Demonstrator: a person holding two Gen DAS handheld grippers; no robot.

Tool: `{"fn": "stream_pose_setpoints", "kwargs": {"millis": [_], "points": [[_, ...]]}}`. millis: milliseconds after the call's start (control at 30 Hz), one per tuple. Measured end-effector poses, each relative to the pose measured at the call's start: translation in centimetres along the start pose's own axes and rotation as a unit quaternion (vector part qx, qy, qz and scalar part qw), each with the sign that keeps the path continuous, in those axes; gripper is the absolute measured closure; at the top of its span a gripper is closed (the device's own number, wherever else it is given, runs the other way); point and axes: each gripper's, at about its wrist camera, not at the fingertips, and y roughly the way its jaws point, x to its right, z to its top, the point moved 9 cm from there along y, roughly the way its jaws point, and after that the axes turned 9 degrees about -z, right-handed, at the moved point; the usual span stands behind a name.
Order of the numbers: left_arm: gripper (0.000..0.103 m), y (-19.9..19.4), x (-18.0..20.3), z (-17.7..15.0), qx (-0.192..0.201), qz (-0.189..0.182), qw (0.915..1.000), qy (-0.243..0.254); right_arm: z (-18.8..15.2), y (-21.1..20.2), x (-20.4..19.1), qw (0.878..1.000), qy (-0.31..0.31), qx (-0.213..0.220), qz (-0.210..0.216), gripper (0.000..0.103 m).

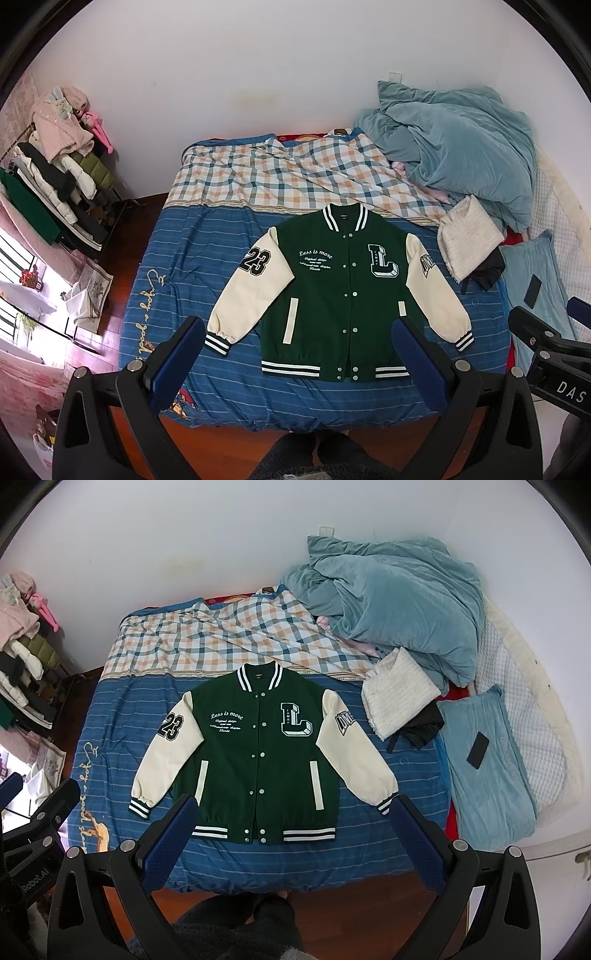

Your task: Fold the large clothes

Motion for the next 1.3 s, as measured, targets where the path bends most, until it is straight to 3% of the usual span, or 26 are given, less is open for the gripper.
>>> {"fn": "stream_pose_setpoints", "kwargs": {"millis": [800,1033,1133,1267,1300], "points": [[0.0,0.0,0.1,0.1,0.003,0.001,1.0,0.0,1.0,-0.7,0.0,1.0,0.0,0.0,-0.001,0.0],[0.0,1.3,-1.3,0.2,0.002,-0.009,1.0,0.002,0.7,0.2,-0.9,1.0,0.015,0.0,0.01,0.0],[0.0,4.0,-2.3,0.5,0.01,0.001,0.9999,0.011,0.1,3.0,-1.1,0.998,0.061,0.003,0.034,0.0],[0.0,9.6,-3.0,0.3,0.006,0.031,0.9993,0.02,-3.1,11.7,2.3,0.985,0.17,-0.029,0.027,0.0],[0.0,10.7,-3.2,0.2,0.002,0.037,0.9991,0.02,-4.3,14.7,3.9,0.977,0.207,-0.046,0.022,0.005]]}}
